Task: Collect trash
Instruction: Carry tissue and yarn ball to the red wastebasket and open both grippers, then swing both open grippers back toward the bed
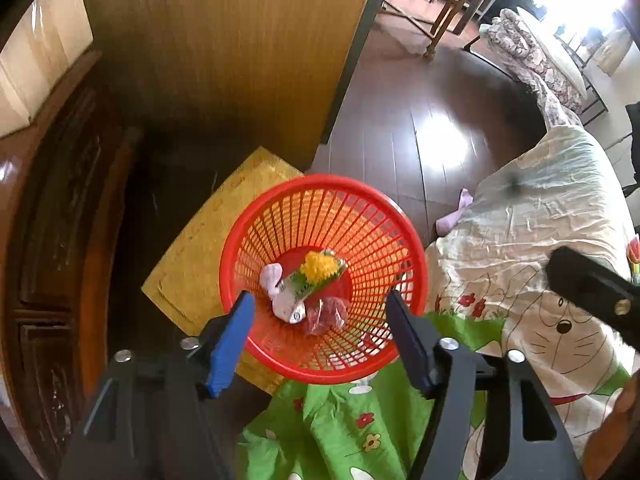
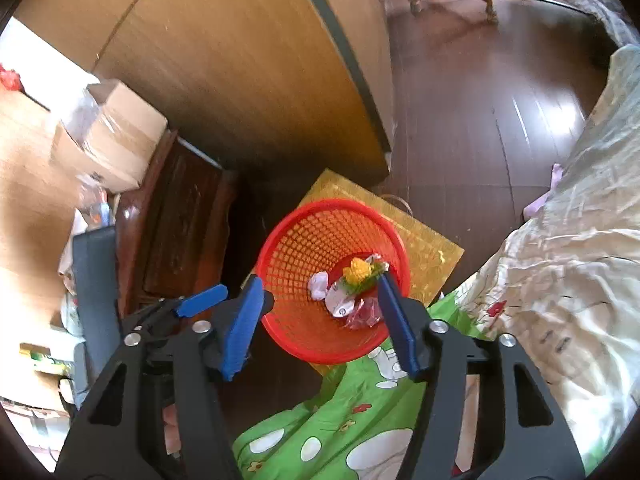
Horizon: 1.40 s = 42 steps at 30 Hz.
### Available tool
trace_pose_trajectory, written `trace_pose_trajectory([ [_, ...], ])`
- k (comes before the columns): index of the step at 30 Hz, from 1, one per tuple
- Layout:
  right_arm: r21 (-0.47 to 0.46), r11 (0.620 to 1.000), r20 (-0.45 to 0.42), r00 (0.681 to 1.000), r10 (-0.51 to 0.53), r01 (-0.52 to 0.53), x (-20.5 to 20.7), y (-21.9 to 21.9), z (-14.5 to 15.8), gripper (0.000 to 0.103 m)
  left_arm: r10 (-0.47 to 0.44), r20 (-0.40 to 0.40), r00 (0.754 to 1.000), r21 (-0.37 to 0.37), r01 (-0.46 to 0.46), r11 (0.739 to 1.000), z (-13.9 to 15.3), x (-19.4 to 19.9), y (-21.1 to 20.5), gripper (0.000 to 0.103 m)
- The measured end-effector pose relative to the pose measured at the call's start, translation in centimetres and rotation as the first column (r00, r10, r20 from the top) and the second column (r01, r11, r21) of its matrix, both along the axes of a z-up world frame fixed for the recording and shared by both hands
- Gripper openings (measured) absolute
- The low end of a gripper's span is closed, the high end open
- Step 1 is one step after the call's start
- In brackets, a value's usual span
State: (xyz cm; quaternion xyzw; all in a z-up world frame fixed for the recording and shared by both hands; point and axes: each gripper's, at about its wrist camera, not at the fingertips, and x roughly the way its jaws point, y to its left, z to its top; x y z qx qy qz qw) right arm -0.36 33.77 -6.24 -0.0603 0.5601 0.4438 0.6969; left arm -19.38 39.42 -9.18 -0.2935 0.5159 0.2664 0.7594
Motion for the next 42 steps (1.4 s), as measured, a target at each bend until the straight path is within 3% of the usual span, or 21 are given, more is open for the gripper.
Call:
trace_pose_trajectory([
  [7,0.018,0.995,0.080,0.992,-0.095,0.093,1.8,-6.5,4.0,0.065,-0.031,0.061,0.998,0.025,0.030,0.999,3.3,1.8,-2.4,0.084],
  [9,0.049,0.991,0.086,0.988,-0.131,0.127,2.6,-9.1,5.0,0.071,-0.054,0.078,0.995,0.027,0.052,0.998,4.3,2.8,-3.5,0.086],
  [19,0.062,0.928,0.198,0.906,-0.373,0.369,6.0,-25.7,5.8,0.075,-0.266,0.143,0.953,0.046,0.262,0.964,8.4,8.6,-12.5,0.090],
  [24,0.077,0.870,0.238,0.839,-0.490,0.487,7.1,-32.8,5.7,0.081,-0.361,0.143,0.921,0.051,0.358,0.932,9.3,11.6,-17.2,0.090],
  [28,0.122,0.803,0.209,0.776,-0.595,0.583,8.6,-38.1,5.5,0.084,-0.430,0.132,0.893,0.068,0.425,0.903,9.7,13.9,-20.6,0.090],
  [34,0.130,0.714,0.217,0.683,-0.697,0.687,9.8,-43.0,4.1,0.090,-0.522,0.116,0.845,0.111,0.511,0.852,9.8,17.7,-26.5,0.090],
  [39,0.124,0.641,0.122,0.629,-0.768,0.758,10.9,-47.0,1.8,0.092,-0.604,0.091,0.792,0.169,0.586,0.793,9.5,20.3,-31.0,0.090],
  [42,0.113,0.625,0.064,0.622,-0.780,0.772,11.7,-47.7,0.6,0.092,-0.653,0.077,0.753,0.174,0.635,0.753,8.9,21.8,-33.3,0.090],
])
